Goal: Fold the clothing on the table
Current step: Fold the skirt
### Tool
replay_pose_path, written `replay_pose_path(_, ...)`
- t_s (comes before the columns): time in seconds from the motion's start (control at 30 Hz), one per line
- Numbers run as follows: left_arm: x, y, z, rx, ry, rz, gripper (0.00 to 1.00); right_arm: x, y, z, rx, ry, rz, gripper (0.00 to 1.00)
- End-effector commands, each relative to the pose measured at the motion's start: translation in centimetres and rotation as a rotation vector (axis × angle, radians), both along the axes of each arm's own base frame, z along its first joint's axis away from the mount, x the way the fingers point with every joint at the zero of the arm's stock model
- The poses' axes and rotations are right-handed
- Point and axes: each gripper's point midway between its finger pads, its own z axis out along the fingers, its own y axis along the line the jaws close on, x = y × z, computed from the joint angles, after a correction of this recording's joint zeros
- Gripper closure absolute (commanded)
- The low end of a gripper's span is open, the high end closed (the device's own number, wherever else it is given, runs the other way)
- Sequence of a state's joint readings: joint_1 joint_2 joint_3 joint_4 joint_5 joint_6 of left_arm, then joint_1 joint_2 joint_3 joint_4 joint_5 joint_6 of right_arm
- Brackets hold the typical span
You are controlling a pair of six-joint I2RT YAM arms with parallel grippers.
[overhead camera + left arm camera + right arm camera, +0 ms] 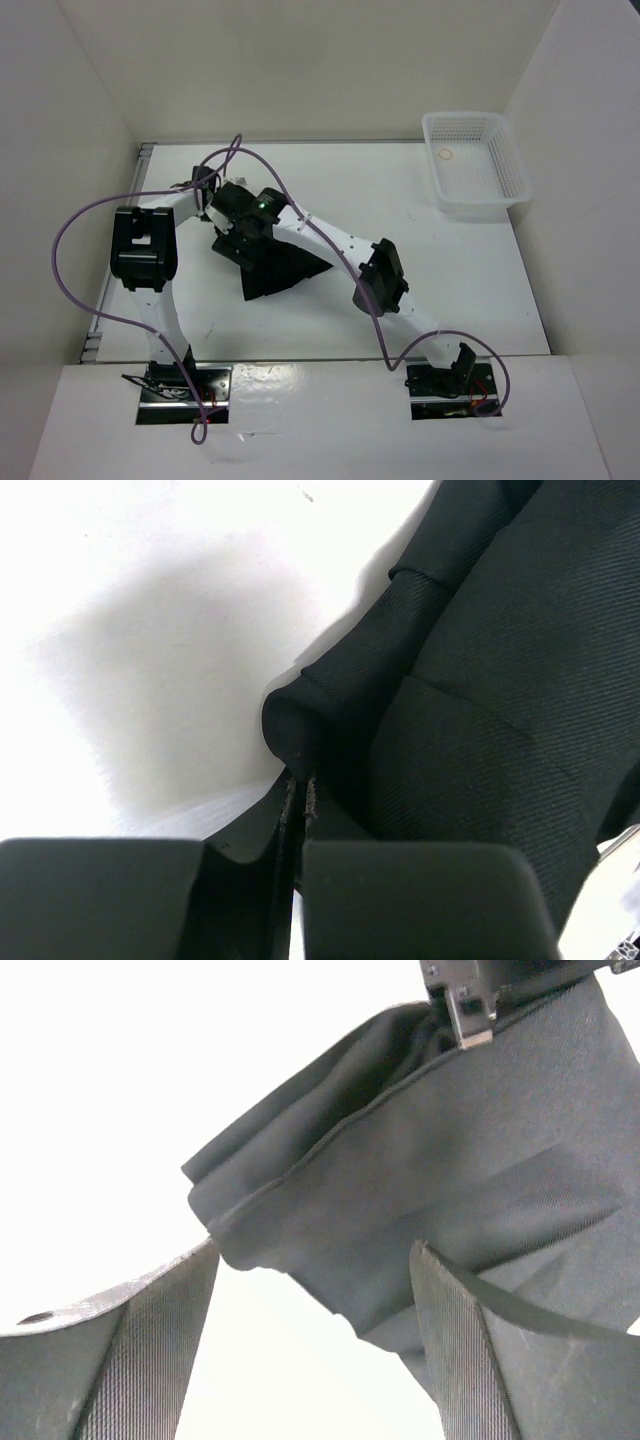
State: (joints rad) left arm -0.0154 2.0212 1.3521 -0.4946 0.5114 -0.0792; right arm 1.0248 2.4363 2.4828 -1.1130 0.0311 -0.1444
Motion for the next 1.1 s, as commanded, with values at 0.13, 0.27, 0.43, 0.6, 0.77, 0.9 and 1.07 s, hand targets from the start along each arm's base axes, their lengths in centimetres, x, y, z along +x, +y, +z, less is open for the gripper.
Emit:
replay_pose_path(0.13,-0.5,-0.1,0.7,-0.01,-0.013,-0.021,1.0,-4.3,1.7,9.0,0.256,0.139,0.227,0.17)
replay_pose_path(0.27,0.0,2.0,3.1,0.003,-0.059,0.031,1.0,-5.4,-0.4,11.9,0.27,0.126,0.282,0.17)
replay_pose_path(0.43,-0.4,5.4,7.1,0.031,-0.145,0.092,0.79,-6.2,-4.5,14.5,0.275,0.031,0.274,0.16)
replay_pose_path(0.6,-1.5,7.3,10.3,0.045,-0.218,0.137,0.52,-5.8,-9.6,15.4,0.262,-0.084,0.225,0.11)
replay_pose_path(0.77,-2.5,7.5,11.8,0.053,-0.257,0.14,0.31,-3.5,-16.2,13.2,0.267,-0.137,0.104,0.07)
replay_pose_path(0.9,-3.4,6.7,15.1,0.008,-0.347,0.107,0.25,-0.6,-22.7,12.9,0.334,-0.189,-0.092,0.07)
replay_pose_path(1.07,-3.3,1.7,17.0,-0.073,-0.422,-0.079,0.27,-0.5,-26.9,10.7,0.404,-0.163,-0.212,0.07)
